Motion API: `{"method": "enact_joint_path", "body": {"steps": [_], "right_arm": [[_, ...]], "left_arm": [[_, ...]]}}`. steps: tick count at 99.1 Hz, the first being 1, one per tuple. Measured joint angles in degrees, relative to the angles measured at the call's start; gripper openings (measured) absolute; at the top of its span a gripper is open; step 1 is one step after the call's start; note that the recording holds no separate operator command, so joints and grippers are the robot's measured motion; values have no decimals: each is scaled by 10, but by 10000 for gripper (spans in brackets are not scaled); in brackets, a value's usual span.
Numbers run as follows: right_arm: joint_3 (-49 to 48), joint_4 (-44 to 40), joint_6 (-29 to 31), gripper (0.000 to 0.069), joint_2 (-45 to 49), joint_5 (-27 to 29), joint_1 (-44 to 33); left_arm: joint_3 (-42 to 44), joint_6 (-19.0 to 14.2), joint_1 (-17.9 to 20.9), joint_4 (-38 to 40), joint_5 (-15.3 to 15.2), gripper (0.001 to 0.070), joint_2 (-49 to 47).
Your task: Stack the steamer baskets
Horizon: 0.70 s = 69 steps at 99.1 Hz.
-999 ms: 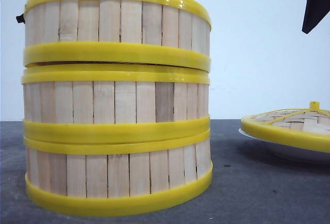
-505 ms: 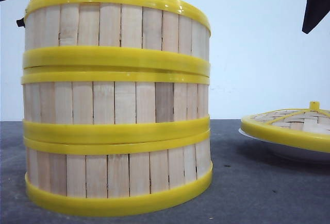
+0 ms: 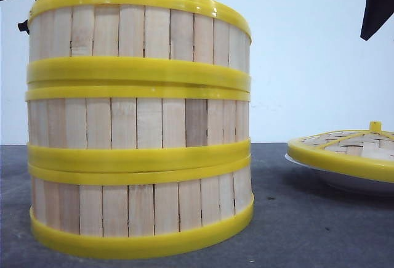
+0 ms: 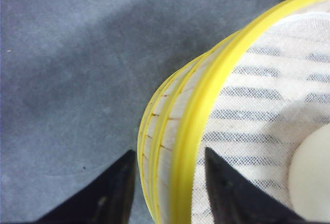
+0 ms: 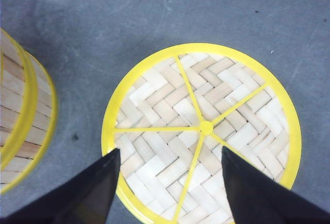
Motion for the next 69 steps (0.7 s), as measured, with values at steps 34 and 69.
{"method": "enact_joint_path", "body": {"steps": [34, 69], "right_arm": [[0, 32, 2, 383, 0, 0, 0], [0, 46, 13, 383, 0, -1, -17]], "left_arm": [[0, 0, 2, -3, -2, 298, -32], [0, -6, 41, -2, -2, 298, -147]]}}
